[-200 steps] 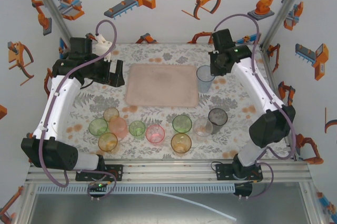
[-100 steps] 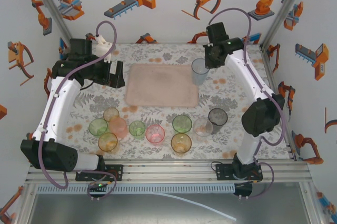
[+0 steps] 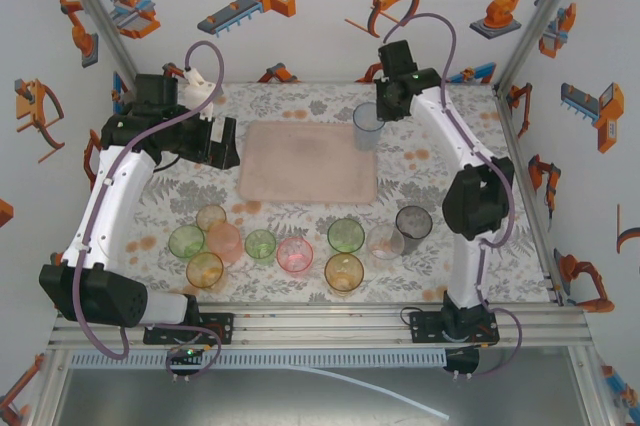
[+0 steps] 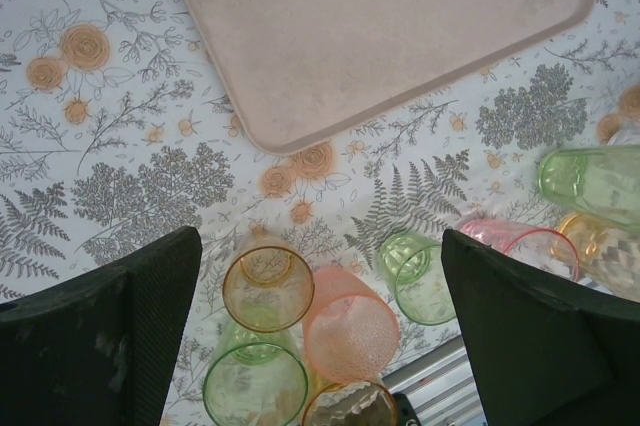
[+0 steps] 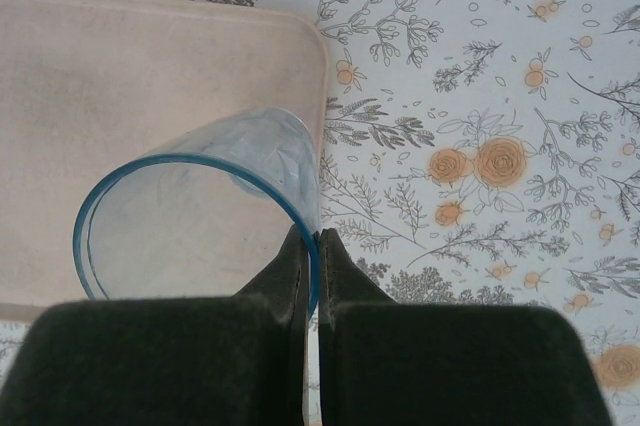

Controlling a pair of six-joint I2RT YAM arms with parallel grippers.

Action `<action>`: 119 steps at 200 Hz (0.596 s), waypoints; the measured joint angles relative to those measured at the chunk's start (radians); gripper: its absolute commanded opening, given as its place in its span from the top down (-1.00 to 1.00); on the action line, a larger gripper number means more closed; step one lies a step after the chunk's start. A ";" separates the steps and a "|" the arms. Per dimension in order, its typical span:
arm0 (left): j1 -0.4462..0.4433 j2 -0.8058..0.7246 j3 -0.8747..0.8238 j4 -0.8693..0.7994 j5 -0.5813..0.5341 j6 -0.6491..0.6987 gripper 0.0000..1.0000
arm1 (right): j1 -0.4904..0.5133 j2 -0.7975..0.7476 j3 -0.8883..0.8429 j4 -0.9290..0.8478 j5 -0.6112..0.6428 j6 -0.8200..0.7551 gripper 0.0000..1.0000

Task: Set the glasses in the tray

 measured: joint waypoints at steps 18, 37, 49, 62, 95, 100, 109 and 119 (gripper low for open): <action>0.000 0.000 0.000 0.000 0.004 0.000 -0.94 | 0.000 0.034 0.023 0.007 0.007 0.000 1.00; 0.000 0.000 0.000 0.000 0.010 0.000 -0.94 | 0.000 0.062 0.055 0.006 0.012 0.003 1.00; 0.000 0.000 0.000 0.000 0.013 0.000 -0.94 | 0.000 0.078 0.078 0.008 0.018 0.003 1.00; 0.000 0.000 -0.001 0.000 0.018 0.000 -0.94 | 0.000 0.093 0.097 0.009 0.022 0.003 1.00; 0.000 -0.001 -0.019 0.000 0.027 -0.004 -0.94 | 0.000 0.127 0.135 0.010 0.025 0.003 1.00; 0.000 -0.001 -0.022 -0.002 0.029 -0.004 -0.94 | 0.000 0.133 0.139 0.011 0.026 0.003 1.00; 0.000 -0.001 -0.026 -0.003 0.031 -0.004 -0.94 | 0.000 0.145 0.147 0.012 0.026 0.003 1.00; 0.000 -0.001 -0.028 -0.005 0.034 -0.005 -0.94 | 0.000 0.158 0.151 0.014 0.029 0.003 1.00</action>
